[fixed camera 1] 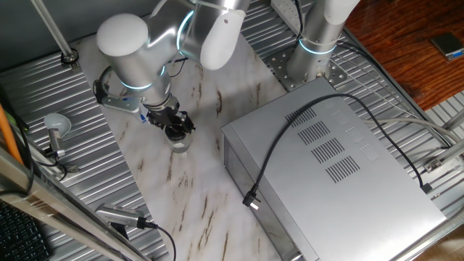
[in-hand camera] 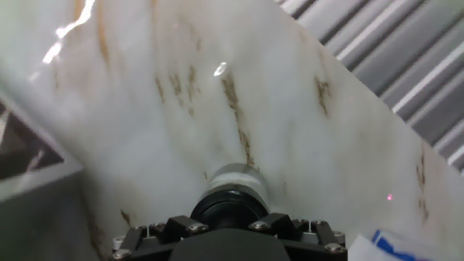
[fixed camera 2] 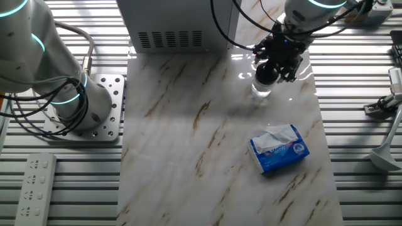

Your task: Unscrew the lid from the jar

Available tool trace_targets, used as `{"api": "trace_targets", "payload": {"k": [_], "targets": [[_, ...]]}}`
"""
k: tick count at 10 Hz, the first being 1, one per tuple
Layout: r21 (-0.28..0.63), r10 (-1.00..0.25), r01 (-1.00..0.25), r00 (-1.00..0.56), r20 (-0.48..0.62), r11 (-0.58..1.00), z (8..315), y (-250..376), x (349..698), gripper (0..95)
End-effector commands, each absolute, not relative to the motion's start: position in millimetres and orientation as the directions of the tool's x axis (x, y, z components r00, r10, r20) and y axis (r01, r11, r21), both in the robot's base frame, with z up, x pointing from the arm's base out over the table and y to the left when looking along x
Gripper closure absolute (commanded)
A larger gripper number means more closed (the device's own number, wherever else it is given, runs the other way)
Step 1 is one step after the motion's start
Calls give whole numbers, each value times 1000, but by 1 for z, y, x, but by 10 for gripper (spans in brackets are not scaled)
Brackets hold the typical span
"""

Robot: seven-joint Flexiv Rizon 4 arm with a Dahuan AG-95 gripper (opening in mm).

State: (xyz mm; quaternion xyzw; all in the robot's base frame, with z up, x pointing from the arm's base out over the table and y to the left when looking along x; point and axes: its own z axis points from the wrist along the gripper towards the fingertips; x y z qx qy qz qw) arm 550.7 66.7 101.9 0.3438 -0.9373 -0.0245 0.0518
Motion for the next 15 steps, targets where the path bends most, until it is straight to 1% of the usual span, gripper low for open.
{"api": "trace_targets", "payload": {"k": [1, 2, 5, 8, 12, 15], "targets": [[78, -523, -518, -848, 86, 852, 103, 66, 550, 190], [78, -467, -462, -879, 90, 884, 102, 66, 549, 190], [97, -395, -387, -915, 83, 917, 102, 65, 547, 190], [99, -384, -376, -920, 80, 921, 101, 64, 545, 190], [77, -382, -376, -922, 71, 923, 101, 64, 545, 190], [70, -358, -354, -931, 62, 933, 101, 64, 545, 190]]}}
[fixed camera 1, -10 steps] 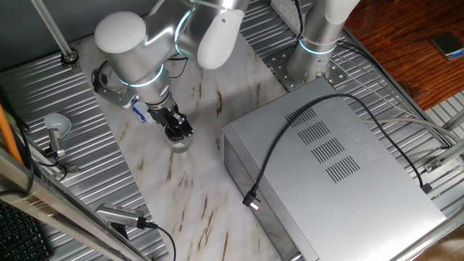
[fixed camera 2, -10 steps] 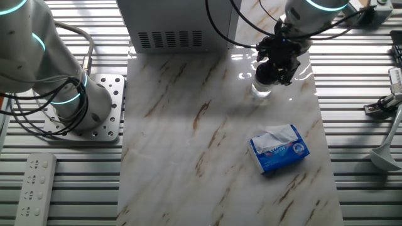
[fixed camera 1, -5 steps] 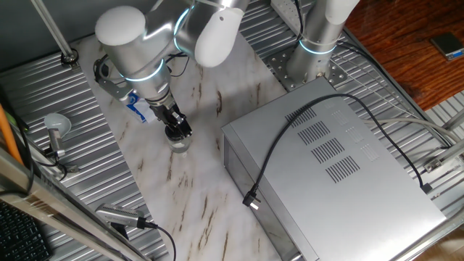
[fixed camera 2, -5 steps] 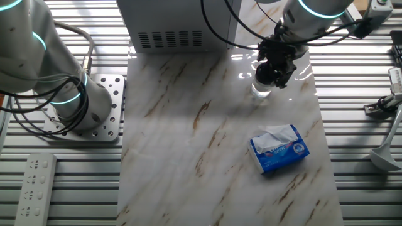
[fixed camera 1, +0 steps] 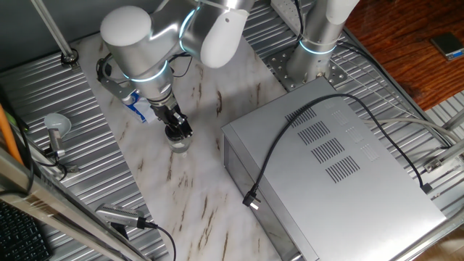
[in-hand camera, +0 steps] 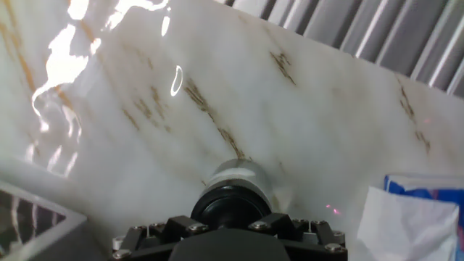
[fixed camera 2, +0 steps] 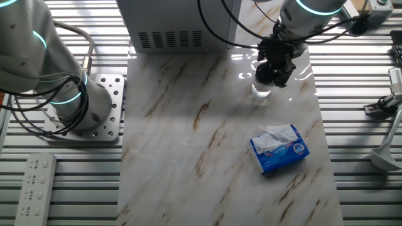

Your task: Unscrew the lid from the jar

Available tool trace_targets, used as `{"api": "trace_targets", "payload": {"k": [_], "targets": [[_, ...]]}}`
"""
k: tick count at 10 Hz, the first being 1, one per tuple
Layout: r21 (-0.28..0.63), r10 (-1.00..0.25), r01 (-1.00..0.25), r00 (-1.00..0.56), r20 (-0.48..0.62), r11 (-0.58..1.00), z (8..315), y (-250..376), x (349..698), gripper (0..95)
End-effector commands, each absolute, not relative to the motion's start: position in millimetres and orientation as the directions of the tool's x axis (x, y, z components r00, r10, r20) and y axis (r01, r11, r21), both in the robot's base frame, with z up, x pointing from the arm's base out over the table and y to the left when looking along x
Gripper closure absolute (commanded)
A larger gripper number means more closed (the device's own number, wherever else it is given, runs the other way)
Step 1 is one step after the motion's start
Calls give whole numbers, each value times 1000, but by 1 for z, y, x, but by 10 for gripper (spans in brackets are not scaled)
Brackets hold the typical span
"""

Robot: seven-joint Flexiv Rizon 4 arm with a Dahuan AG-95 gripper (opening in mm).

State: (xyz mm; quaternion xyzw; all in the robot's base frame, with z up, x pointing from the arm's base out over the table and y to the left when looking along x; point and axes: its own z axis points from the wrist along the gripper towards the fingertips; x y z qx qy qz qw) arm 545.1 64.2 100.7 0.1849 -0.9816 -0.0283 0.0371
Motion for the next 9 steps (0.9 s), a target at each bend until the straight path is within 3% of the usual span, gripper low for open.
{"api": "trace_targets", "payload": {"k": [1, 5, 6, 9], "targets": [[67, -353, -349, -934, 59, 935, 101, 65, 545, 190], [64, -351, -348, -935, 51, 935, 100, 65, 546, 190], [64, -351, -347, -935, 52, 936, 100, 65, 546, 380], [65, -350, -347, -935, 52, 936, 100, 65, 546, 380]]}}
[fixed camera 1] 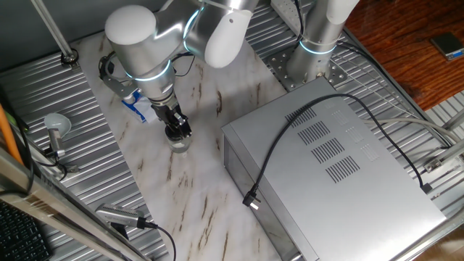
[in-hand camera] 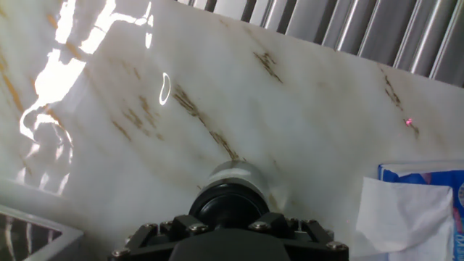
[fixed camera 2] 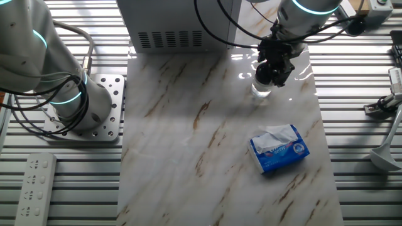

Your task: Unscrew the lid from the jar

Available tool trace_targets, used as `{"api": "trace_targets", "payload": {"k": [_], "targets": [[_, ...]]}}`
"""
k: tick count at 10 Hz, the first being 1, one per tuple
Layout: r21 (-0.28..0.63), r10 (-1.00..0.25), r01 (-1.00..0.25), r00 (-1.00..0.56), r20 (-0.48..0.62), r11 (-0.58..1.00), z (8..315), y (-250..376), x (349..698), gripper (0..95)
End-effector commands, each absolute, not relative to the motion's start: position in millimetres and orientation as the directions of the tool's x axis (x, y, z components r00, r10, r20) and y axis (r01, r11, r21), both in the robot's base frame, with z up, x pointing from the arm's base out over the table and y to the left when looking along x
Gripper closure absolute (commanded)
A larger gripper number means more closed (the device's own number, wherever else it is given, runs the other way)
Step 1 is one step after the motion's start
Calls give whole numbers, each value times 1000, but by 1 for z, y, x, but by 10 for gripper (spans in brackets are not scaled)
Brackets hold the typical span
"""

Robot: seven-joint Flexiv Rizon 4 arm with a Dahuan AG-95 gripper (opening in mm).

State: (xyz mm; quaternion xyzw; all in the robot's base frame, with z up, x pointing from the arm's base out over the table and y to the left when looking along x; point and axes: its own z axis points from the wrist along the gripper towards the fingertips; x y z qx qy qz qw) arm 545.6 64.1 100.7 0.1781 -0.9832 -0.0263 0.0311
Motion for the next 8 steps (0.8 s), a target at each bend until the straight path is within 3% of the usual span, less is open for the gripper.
{"api": "trace_targets", "payload": {"k": [1, 3, 8], "targets": [[64, -351, -348, -935, 52, 935, 100, 65, 546, 380], [65, -371, -368, -927, 51, 928, 100, 65, 546, 380], [65, -558, -555, -829, 38, 829, 100, 65, 546, 380]]}}
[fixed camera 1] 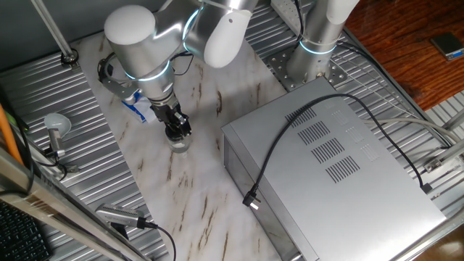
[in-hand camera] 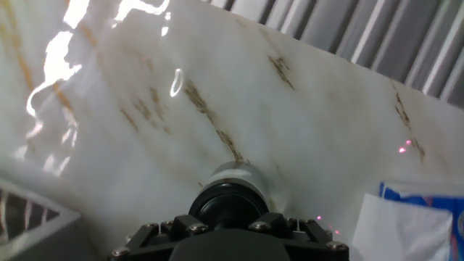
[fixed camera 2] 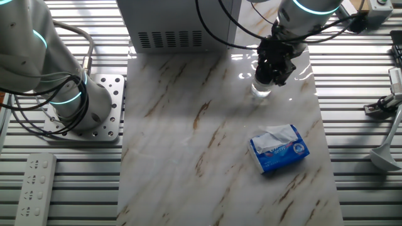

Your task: Unscrew the lid from the jar

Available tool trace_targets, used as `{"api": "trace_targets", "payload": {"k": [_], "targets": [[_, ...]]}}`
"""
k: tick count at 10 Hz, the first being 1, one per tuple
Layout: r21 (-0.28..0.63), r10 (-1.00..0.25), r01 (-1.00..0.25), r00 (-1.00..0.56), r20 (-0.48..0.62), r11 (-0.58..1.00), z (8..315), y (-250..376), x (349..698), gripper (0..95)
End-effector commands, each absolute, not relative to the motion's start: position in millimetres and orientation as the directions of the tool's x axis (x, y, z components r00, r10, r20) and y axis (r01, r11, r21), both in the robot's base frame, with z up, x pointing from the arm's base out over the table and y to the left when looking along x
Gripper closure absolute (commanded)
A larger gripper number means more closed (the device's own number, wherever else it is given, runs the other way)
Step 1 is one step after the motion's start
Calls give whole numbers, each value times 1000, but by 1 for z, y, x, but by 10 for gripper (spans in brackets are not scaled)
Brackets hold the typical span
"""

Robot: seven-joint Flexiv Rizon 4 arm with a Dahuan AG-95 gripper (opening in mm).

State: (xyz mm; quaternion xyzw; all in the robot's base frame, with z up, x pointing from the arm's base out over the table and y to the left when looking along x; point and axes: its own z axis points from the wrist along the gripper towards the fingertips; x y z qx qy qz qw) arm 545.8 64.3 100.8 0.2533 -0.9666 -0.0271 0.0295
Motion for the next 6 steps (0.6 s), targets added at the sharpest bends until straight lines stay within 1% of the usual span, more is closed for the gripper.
{"api": "trace_targets", "payload": {"k": [1, 4, 6], "targets": [[62, -628, -625, -778, 28, 778, 100, 65, 546, 380], [58, -704, -702, -710, 13, 710, 100, 65, 546, 380], [61, -705, -703, -709, 10, 709, 100, 65, 546, 380]]}}
